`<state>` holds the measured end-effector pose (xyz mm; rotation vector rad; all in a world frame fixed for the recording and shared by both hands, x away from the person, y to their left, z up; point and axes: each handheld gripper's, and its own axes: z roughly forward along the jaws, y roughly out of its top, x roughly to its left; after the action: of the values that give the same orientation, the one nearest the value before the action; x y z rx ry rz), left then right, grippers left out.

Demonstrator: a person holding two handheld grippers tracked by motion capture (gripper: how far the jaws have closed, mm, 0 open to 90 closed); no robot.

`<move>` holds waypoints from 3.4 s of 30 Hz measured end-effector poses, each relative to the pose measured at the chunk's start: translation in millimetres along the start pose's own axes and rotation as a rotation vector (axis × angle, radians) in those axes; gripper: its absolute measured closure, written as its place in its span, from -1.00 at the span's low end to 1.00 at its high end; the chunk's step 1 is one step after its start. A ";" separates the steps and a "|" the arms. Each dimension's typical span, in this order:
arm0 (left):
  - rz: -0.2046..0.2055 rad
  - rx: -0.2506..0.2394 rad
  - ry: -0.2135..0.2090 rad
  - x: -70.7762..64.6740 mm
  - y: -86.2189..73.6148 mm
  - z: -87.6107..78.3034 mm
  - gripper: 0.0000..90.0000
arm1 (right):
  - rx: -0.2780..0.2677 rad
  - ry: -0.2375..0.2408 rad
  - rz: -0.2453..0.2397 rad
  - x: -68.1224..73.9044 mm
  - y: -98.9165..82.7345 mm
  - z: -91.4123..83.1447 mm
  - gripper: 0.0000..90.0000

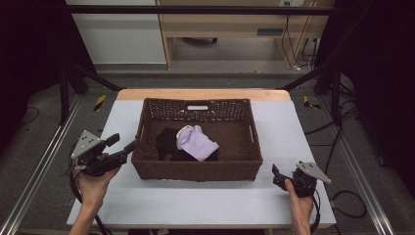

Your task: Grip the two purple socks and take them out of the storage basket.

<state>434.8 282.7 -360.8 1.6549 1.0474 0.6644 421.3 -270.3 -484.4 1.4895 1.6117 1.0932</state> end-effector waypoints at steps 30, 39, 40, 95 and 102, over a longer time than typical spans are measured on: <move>0.062 0.008 -0.058 -53.2 57.2 67.4 -0.29 | 0.009 -0.001 -0.017 1.3 0.3 0.9 -0.90; 0.069 0.030 -0.065 -61.4 60.2 100.0 -0.26 | 0.010 0.000 -0.019 1.4 0.2 1.2 -0.90; 0.075 0.044 -0.058 -62.9 58.4 107.3 -0.25 | 0.009 0.003 -0.018 1.3 0.2 1.4 -0.90; 0.266 0.518 0.049 -93.3 18.8 194.9 0.13 | 0.021 0.001 -0.027 2.2 0.4 2.2 -0.90; 0.285 0.603 0.041 -95.3 15.2 203.5 0.22 | 0.019 0.004 -0.026 1.9 0.4 2.3 -0.90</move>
<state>562.7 103.1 -406.2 2.3528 1.1180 0.5971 423.4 -268.1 -484.9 1.4753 1.6440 1.0702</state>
